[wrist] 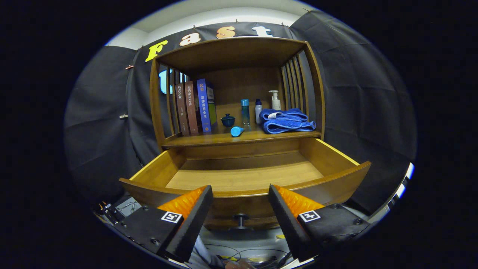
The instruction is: Pull open the drawer, take out the items inside it, and place them on the countertop above the cabinet.
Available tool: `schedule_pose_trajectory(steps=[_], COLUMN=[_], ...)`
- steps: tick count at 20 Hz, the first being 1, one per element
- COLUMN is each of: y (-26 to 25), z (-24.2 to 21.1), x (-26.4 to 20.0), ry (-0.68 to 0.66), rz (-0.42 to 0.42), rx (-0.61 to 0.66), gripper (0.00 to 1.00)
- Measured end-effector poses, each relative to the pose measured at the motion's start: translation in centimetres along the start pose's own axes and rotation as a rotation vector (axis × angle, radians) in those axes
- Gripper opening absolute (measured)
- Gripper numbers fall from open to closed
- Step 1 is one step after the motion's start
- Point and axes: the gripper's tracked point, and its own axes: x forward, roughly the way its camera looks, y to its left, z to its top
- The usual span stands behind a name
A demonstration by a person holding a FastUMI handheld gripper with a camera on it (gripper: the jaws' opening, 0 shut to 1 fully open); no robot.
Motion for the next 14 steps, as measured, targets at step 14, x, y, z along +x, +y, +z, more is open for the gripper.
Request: schedule_pose_trajectory(steps=[14], y=[0.7], z=[2.8], x=[12.1], ry=[0.0], rz=[-0.015], rx=[0.054], gripper=[1.0])
